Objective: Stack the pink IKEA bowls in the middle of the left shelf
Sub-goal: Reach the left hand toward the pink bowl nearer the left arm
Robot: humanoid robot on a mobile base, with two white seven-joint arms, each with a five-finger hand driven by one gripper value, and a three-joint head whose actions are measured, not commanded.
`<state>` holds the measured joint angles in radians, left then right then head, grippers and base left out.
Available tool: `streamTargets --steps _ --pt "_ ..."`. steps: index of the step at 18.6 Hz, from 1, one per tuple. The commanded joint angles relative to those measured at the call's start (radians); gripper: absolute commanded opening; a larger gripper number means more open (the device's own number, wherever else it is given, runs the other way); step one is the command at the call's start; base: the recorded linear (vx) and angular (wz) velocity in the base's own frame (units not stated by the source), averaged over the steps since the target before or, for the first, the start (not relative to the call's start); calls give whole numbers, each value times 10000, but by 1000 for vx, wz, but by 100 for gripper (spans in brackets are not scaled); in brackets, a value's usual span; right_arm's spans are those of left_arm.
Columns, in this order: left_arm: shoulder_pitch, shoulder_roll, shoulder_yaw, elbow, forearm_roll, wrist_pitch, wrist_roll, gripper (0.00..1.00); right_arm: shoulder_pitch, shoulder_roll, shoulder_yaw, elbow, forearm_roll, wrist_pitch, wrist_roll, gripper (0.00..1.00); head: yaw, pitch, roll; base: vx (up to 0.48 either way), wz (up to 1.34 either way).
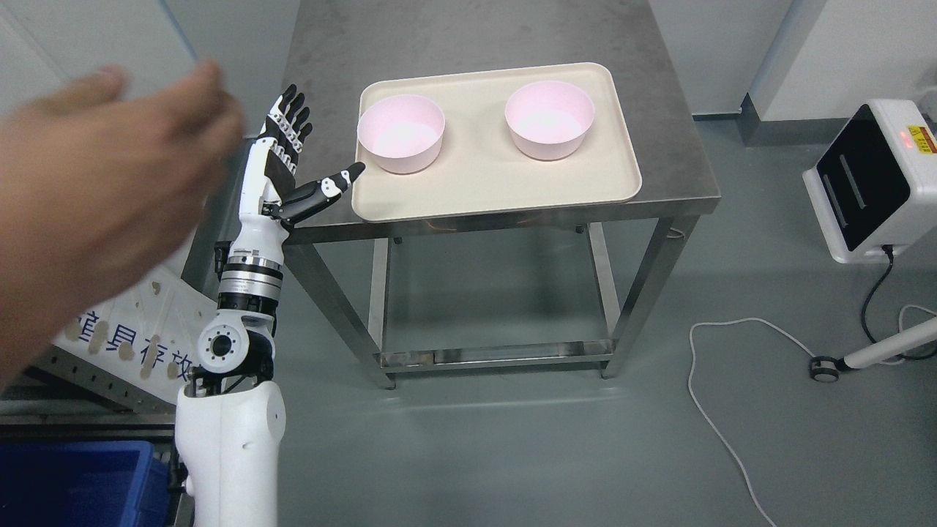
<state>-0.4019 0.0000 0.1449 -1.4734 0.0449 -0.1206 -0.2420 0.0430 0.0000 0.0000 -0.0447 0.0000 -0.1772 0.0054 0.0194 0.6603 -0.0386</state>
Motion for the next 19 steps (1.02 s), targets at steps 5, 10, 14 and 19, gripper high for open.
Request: streamTargets --steps 5,10,14,19 --pt "-1391 175 -451 925 -369 209 -614 100 0 -175 -107 2 77 8 -8 100 0 0 0 0 0" --pt "-4948 444 -866 4189 -3359 209 -2271 96 0 -175 -107 2 77 8 -8 100 0 0 0 0 0" --pt "-6763 982 -2029 7258 -5140 194 -2811 89 0 -175 -107 2 77 8 -8 100 0 0 0 0 0" --pt "-6812 768 -2554 8751 -6338 194 -2811 87 0 -175 -107 2 77 8 -8 100 0 0 0 0 0"
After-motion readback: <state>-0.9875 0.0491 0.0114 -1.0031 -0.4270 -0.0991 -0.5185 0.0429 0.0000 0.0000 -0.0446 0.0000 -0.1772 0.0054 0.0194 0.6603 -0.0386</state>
